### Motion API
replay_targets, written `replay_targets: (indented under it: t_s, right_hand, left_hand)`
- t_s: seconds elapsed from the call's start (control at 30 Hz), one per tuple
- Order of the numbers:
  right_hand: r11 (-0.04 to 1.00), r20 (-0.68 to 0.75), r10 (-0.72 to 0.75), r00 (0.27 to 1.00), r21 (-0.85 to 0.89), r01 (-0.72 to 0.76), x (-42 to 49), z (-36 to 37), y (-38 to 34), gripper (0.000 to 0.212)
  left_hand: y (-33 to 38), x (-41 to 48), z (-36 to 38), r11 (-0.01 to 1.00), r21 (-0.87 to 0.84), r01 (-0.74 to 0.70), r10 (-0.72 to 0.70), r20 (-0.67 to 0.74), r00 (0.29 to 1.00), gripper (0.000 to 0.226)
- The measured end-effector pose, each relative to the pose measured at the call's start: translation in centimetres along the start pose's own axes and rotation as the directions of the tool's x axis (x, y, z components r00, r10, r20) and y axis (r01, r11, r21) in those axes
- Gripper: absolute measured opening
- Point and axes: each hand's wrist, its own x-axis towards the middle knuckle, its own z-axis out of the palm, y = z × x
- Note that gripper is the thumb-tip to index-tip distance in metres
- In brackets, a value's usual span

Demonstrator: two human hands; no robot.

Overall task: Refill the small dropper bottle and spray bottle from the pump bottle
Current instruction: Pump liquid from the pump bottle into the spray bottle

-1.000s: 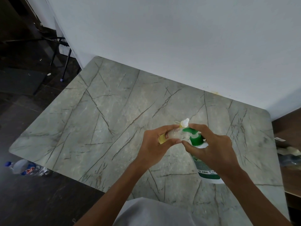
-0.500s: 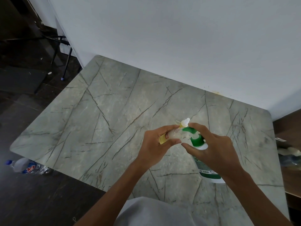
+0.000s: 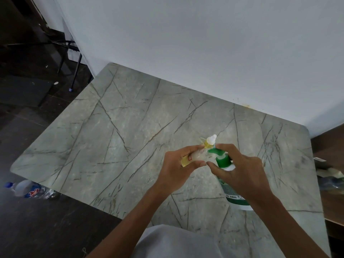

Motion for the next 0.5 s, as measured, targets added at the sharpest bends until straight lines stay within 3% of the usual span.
replay_targets:
  t_s: [0.13,0.5]
  right_hand:
    - [1.000,0.056,-0.004,0.998,-0.007,0.004,0.13,-0.27,0.41,0.063]
    - [0.999,-0.032,-0.015,0.999,0.040,0.017,0.12,-0.60,-0.33,0.058]
  left_hand:
    - [-0.19,0.09,-0.02,0.999,-0.024,0.022,-0.022,-0.016,1.000,0.045]
    - [0.45,0.20,-0.16,0.999,-0.049,0.004,-0.005,-0.019,1.000,0.045]
